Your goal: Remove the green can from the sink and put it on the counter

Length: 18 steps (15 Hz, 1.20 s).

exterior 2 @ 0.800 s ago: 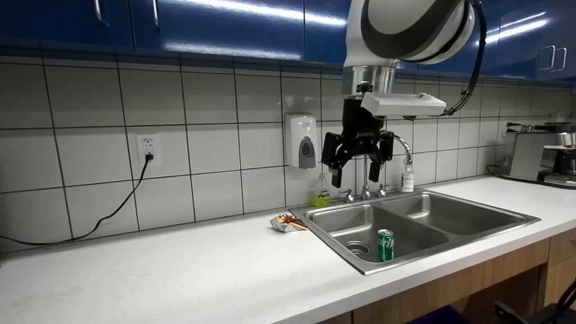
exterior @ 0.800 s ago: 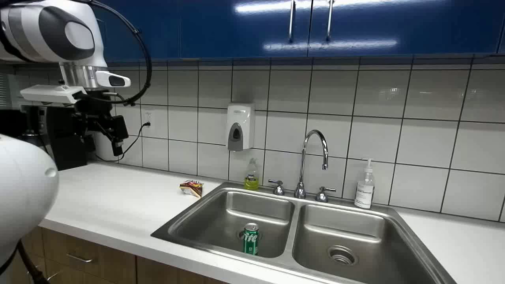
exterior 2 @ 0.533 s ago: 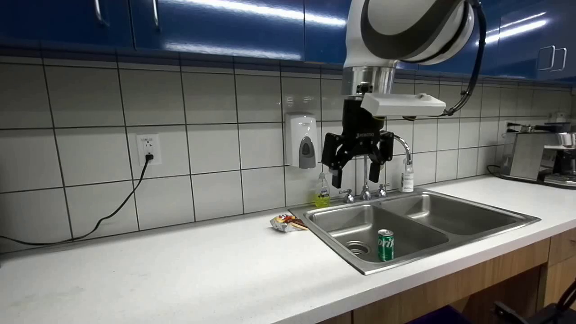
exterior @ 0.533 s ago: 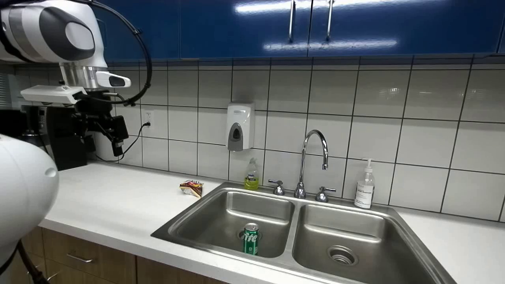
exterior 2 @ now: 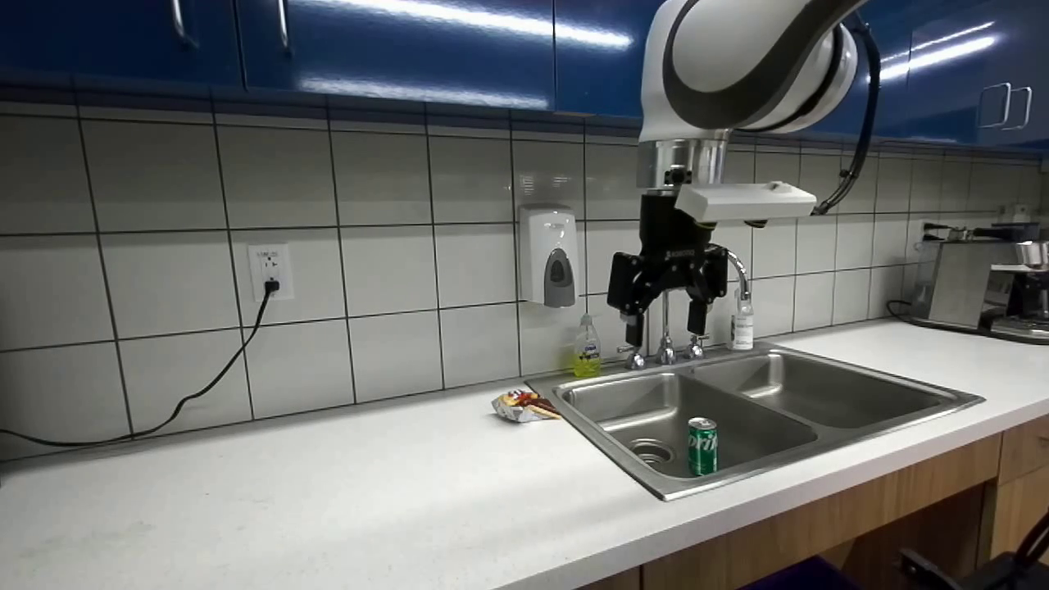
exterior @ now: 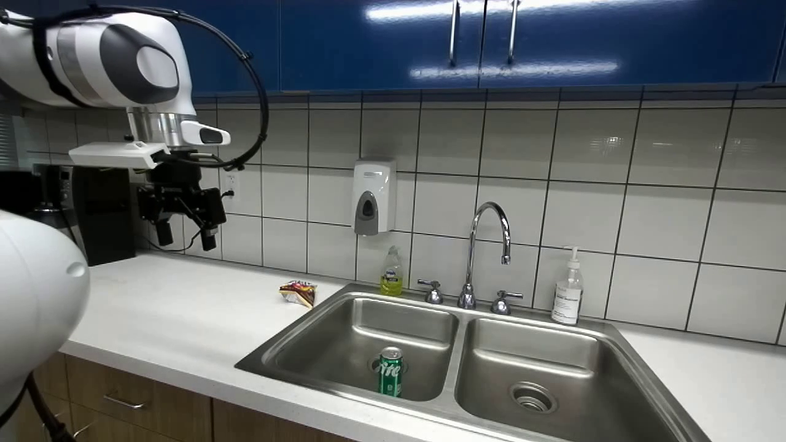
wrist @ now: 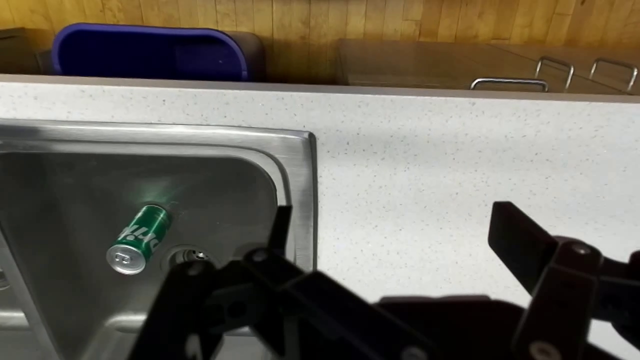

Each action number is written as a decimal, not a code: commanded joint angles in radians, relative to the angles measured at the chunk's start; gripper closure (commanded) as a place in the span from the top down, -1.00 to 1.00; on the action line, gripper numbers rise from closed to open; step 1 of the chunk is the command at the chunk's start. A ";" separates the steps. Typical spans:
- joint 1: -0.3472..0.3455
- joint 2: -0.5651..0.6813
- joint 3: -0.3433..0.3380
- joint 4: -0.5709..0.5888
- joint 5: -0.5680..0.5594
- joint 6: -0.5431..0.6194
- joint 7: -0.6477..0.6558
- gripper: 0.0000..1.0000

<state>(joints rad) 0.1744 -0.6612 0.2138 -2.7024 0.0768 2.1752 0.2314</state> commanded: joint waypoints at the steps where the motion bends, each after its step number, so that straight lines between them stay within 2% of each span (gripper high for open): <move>1: -0.052 0.027 -0.039 0.008 -0.027 -0.002 -0.017 1.00; 5: -0.121 0.065 -0.069 0.011 -0.063 0.017 0.003 1.00; 9: -0.210 0.127 -0.101 0.008 -0.124 0.085 0.019 1.00; 14: -0.294 0.277 -0.136 0.024 -0.193 0.207 0.033 1.00; 18: -0.325 0.426 -0.162 0.062 -0.232 0.307 0.039 1.00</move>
<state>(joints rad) -0.1259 -0.3527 0.0592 -2.6962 -0.1091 2.4289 0.2354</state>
